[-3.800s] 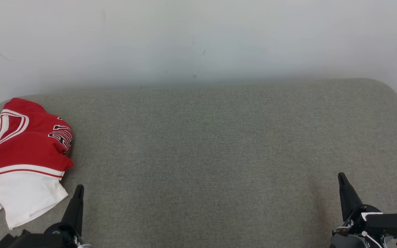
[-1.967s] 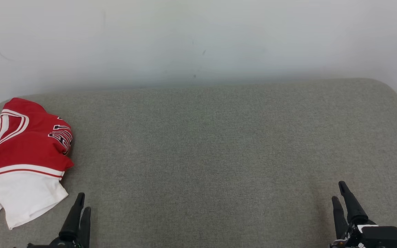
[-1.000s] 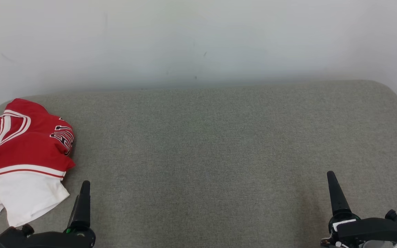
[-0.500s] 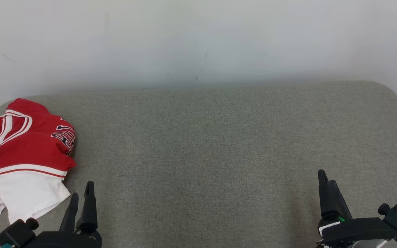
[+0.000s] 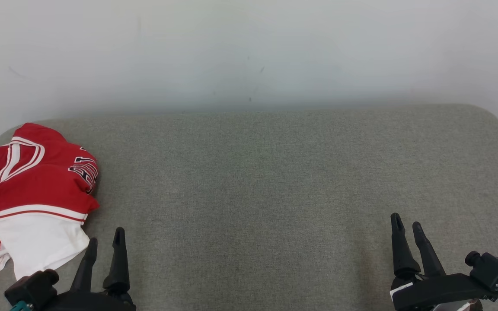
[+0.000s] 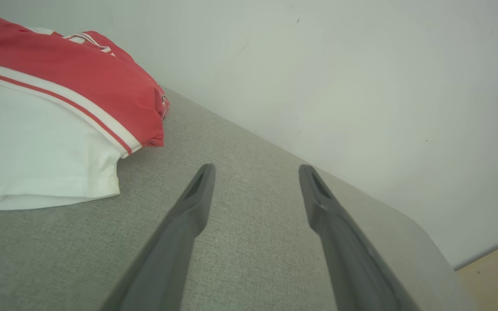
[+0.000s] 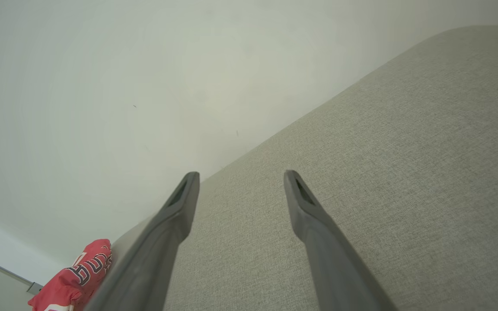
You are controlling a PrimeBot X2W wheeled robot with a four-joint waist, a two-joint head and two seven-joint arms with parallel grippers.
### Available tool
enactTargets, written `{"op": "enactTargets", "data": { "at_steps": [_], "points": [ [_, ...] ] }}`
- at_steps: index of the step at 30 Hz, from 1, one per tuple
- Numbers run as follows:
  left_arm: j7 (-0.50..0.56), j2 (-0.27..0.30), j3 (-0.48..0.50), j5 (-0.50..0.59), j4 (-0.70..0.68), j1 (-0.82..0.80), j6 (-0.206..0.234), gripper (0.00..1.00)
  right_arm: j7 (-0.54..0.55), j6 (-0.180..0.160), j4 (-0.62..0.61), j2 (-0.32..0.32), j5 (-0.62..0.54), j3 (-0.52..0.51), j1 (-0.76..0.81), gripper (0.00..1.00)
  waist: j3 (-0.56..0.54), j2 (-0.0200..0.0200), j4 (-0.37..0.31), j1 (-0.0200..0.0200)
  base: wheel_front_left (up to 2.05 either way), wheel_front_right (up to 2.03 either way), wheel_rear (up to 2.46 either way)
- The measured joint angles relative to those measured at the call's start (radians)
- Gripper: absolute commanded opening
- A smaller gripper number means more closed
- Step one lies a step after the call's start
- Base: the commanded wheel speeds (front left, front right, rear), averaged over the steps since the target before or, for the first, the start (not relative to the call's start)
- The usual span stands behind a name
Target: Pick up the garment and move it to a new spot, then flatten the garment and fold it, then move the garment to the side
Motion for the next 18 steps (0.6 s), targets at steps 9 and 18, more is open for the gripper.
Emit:
{"op": "enactTargets", "data": {
  "at_steps": [9,18],
  "points": [
    [-0.026,0.015,-0.011,0.1,0.003,0.008,0.012,1.0,-0.013,0.0,-0.004,0.0,-0.115,0.007,0.006,1.0,-0.003,0.0,0.004,0.0,0.0,0.0,0.0],
    [-0.046,0.024,-0.018,0.172,0.015,0.008,0.019,1.0,-0.02,0.0,-0.014,0.0,-0.205,0.016,0.012,1.0,-0.006,-0.0001,0.007,0.0,0.0,0.0,0.0]
  ]
}}
